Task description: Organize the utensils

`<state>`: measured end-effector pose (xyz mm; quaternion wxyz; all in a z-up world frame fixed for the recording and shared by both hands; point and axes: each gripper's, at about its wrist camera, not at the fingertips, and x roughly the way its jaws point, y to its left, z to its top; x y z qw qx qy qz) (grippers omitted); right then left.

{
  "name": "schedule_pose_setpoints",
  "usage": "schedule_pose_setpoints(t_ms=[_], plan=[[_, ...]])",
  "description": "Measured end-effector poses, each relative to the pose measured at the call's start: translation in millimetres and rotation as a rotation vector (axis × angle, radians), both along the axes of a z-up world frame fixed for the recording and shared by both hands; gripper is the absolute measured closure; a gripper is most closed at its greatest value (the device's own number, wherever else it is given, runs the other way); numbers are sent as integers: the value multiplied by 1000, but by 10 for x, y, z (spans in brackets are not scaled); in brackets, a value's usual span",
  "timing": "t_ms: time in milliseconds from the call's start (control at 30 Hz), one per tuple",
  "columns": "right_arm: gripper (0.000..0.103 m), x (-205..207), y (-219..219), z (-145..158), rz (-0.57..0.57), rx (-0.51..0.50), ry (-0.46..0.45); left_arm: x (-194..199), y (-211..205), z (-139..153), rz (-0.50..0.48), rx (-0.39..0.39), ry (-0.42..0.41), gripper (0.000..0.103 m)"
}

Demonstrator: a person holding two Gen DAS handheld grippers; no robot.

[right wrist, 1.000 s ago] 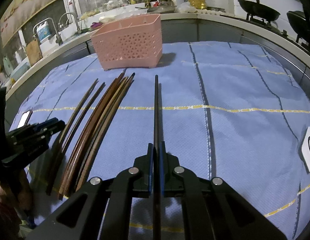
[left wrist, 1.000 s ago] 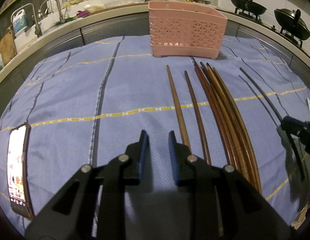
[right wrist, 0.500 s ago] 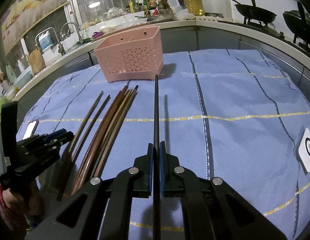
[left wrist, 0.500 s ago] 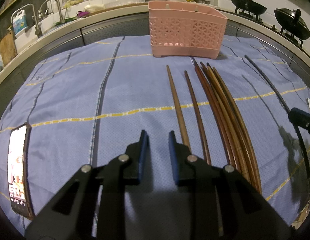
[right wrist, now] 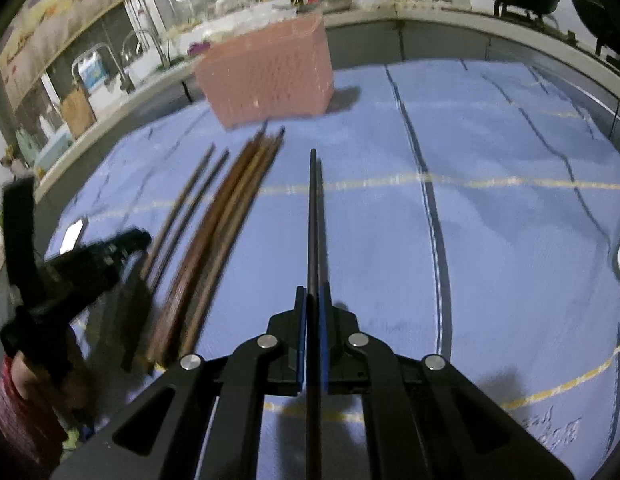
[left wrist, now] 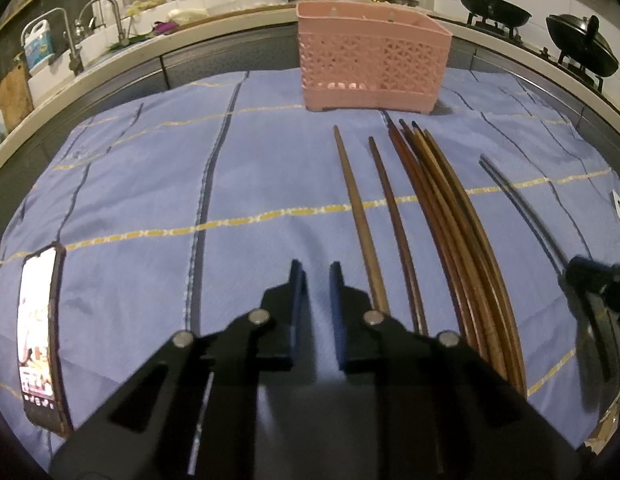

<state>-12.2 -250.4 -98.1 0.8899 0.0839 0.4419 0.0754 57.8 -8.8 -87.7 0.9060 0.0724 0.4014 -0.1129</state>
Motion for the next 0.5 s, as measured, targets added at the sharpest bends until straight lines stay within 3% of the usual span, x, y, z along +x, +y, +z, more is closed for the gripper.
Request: schedule_pose_setpoints(t_ms=[100, 167, 233, 333, 500], plan=[[96, 0, 5, -15, 2, -12, -6, 9, 31, 11, 9, -15, 30, 85], [96, 29, 12, -4, 2, -11, -1, 38, 41, 28, 4, -32, 38, 76], [96, 59, 0, 2, 1, 1, 0, 94, 30, 57, 6, -33, 41, 61], [95, 141, -43, 0, -13, 39, 9, 179, -11, 144, -7, -43, 24, 58], [92, 257, -117, -5, -41, 106, 24, 375, -156, 172, -11, 2, 13, 58]])
